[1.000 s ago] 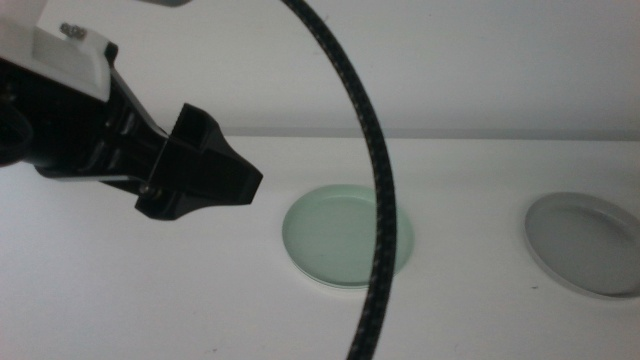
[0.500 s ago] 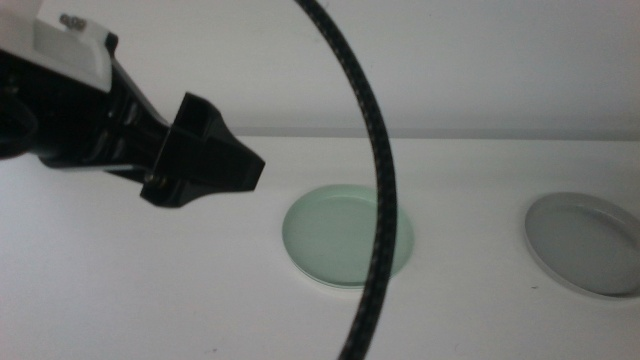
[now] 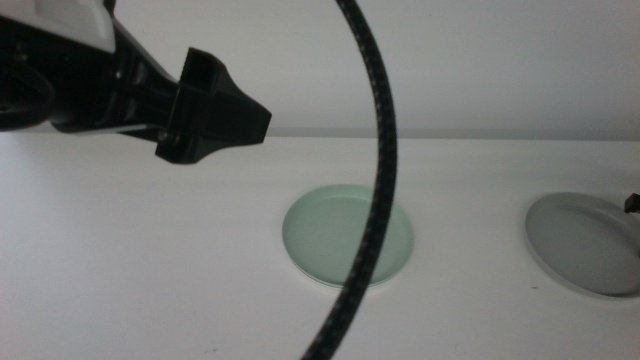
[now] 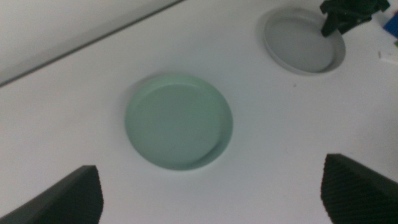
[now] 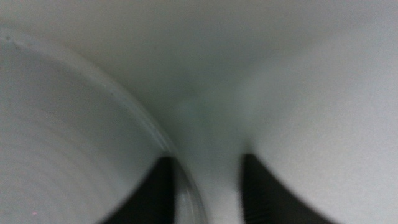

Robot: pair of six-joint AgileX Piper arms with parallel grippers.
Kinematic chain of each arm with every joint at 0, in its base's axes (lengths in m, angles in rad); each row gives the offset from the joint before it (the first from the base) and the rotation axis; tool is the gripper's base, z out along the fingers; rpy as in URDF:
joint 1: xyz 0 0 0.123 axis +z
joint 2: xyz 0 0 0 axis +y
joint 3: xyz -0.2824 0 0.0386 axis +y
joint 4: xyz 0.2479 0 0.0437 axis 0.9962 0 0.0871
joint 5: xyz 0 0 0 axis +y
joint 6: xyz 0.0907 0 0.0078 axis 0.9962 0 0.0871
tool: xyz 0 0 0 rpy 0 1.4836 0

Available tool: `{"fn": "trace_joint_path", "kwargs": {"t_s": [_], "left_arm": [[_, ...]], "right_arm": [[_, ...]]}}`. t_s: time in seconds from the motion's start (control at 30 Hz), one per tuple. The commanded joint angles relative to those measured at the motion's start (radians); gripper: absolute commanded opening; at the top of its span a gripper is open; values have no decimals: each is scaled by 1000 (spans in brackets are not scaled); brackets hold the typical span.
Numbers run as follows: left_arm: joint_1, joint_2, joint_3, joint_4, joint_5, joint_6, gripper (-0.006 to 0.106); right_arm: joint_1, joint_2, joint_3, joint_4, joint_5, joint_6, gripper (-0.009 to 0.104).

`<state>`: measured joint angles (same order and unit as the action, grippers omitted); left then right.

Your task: Stack the three bowls on top of each other.

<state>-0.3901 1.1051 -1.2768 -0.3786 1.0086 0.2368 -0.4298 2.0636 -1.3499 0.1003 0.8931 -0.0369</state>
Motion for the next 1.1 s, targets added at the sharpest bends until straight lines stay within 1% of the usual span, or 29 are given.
{"fn": "trace_joint_path", "kwargs": {"t_s": [0.0, 0.03, 0.17, 0.3, 0.43, 0.5, 0.6, 0.7, 0.8, 0.9, 1.07], "left_arm": [[1, -2, 5, 6, -31, -1, 94], [1, -2, 5, 6, -41, -1, 94], [1, -2, 5, 6, -66, -1, 94], [1, -2, 5, 6, -85, -1, 94], [1, -2, 5, 1, -129, -12, 94], [1, -4, 5, -11, -88, -86, 94], [1, -4, 5, -32, 8, -77, 94], [1, -4, 5, -76, 66, -83, 94], [1, -4, 5, -120, 68, -83, 94], [1, -4, 5, -124, 68, -83, 94], [1, -4, 5, -124, 68, -83, 94]], "right_arm": [[4, 17, -1, 9, -9, 11, 10], [4, 13, -1, 9, -7, 11, -1], [13, -51, -1, 11, 19, 11, -2], [46, -166, -6, 84, 62, 11, -2], [122, -239, -62, 95, 188, 24, -2], [184, -251, -96, 126, 245, 16, -2], [298, -251, -144, 167, 289, 11, -2], [424, -245, -195, 164, 285, 22, -2], [539, -195, -276, 164, 291, 51, -2], [636, -128, -359, 162, 308, 75, -2], [729, -18, -438, 130, 310, 121, -2]]}}
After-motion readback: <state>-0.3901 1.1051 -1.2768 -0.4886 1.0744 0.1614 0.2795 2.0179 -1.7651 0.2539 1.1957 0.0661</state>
